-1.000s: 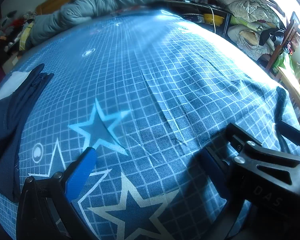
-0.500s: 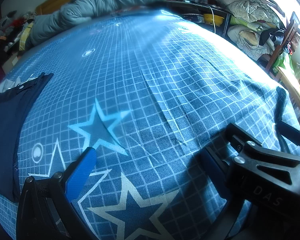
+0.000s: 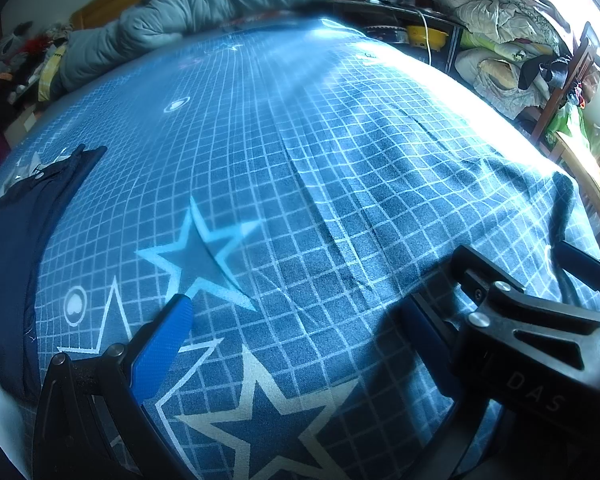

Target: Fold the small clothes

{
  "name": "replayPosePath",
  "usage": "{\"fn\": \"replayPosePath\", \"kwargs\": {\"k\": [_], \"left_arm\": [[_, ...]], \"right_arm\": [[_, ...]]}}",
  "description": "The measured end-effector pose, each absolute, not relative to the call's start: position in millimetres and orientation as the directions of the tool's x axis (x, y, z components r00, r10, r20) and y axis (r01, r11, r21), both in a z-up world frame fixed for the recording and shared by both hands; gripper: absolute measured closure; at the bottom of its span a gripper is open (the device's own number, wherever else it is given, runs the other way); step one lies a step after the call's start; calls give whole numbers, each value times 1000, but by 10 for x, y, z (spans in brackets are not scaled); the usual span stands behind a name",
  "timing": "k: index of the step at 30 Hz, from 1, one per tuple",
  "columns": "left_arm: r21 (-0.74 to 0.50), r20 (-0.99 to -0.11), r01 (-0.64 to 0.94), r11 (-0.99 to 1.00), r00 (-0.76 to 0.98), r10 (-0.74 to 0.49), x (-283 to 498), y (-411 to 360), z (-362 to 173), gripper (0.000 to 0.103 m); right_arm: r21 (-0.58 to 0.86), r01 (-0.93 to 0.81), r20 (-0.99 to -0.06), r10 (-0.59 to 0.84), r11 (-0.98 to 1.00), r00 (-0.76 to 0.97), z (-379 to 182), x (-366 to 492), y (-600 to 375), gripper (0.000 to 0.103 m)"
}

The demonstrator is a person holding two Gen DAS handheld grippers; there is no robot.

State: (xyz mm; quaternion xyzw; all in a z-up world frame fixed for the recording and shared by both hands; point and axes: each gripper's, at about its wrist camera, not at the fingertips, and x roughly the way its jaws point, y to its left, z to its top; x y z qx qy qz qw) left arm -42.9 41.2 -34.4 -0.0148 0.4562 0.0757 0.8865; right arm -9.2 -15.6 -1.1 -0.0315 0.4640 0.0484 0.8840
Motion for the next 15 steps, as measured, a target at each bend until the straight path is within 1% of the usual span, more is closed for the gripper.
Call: {"fn": "replayPosePath", "kwargs": {"k": [15], "left_arm": [[42, -811, -148, 988, 573, 120, -430, 409, -342, 0]], "right_arm": [[-11, -115, -824, 57, 993, 564, -9, -99, -154, 0]]}}
